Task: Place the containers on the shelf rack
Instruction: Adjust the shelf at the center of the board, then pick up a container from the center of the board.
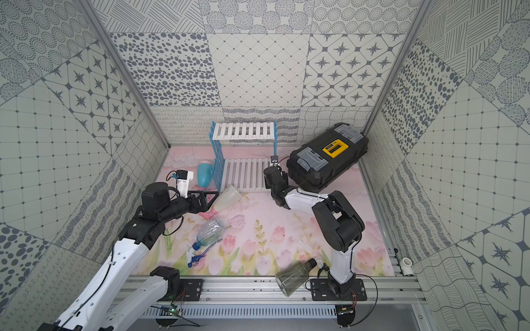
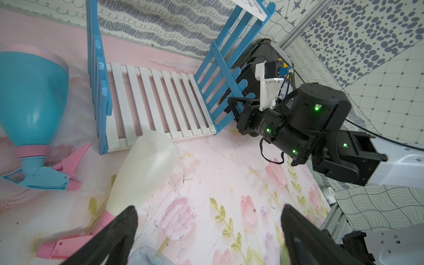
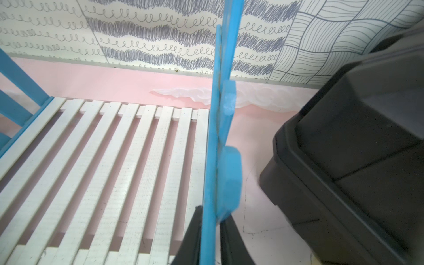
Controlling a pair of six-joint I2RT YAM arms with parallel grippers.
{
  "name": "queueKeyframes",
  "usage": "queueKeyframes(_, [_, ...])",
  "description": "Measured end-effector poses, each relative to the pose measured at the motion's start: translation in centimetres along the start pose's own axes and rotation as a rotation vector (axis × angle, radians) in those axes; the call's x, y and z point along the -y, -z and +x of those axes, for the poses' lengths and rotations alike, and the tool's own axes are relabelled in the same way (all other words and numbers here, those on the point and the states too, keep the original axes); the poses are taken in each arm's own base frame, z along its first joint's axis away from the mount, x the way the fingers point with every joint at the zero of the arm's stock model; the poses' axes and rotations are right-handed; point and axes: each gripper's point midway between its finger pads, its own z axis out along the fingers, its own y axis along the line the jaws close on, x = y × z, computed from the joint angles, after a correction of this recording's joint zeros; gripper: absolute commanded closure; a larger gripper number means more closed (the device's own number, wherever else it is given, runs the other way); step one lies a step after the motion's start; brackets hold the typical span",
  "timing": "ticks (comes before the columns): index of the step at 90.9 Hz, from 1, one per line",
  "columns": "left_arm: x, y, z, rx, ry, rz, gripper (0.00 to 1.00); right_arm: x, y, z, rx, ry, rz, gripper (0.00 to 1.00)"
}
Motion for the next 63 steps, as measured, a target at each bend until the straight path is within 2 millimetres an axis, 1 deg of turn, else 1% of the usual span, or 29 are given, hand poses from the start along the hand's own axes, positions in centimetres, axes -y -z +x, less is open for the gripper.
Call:
queueKeyframes(4, [0.1, -0.1, 0.1, -0.008, 0.002, 0.008, 0.01, -0.3, 0.4, -0.4, 0.003, 0.002, -0.022, 0.46])
queueKeyframes(7, [0.2, -0.2, 0.3, -0.016, 0.003, 0.019, 0.01, -0.4, 0.8, -0.9, 0.008, -0.005, -0.039, 0.36])
queueKeyframes(15, [1.2, -0.6, 0.9, -0.047, -0.001, 0.063, 0.01, -1.0, 2.6, -2.8, 0.028, -0.028, -0.104, 0.17])
queueKeyframes(20, [2.5, -1.0, 1.7, -0.080, -0.021, 0.108, 0.01, -1.1, 4.3, -4.3, 0.050, -0.035, -0.149, 0.07])
queueKeyframes(24, [3.8, -1.4, 2.4, -0.110, -0.041, 0.149, 0.01, -1.1, 5.9, -5.5, 0.067, -0.054, -0.188, 0.03])
queueKeyframes(30, [6.1, -2.0, 3.8, -0.169, -0.079, 0.217, 0.01, -0.8, 8.4, -6.9, 0.085, -0.069, -0.233, 0.03])
queueKeyframes(37, [9.1, -2.9, 6.1, -0.258, -0.124, 0.298, 0.01, 0.3, 11.2, -7.5, 0.073, -0.118, -0.272, 0.03])
queueKeyframes(39, [9.9, -3.1, 7.0, -0.288, -0.135, 0.321, 0.01, 0.8, 12.0, -7.3, 0.058, -0.137, -0.282, 0.03])
queueKeyframes(44, [11.8, -3.7, 9.0, -0.359, -0.161, 0.372, 0.01, 2.4, 13.2, -6.4, 0.010, -0.190, -0.298, 0.03])
queueKeyframes(49, [13.8, -4.5, 11.4, -0.443, -0.189, 0.422, 0.01, 5.2, 13.8, -4.7, -0.053, -0.254, -0.270, 0.03])
queueKeyframes(51, [14.4, -4.7, 12.0, -0.466, -0.196, 0.435, 0.01, 6.4, 13.9, -3.5, -0.090, -0.275, -0.251, 0.03])
queueKeyframes(58, [17.5, -5.9, 14.8, -0.567, -0.237, 0.501, 0.01, 10.5, 14.1, 0.3, -0.208, -0.343, -0.154, 0.03])
queueKeyframes(63, [19.6, -6.8, 16.4, -0.627, -0.261, 0.540, 0.01, 12.8, 14.2, 3.1, -0.296, -0.377, -0.089, 0.03])
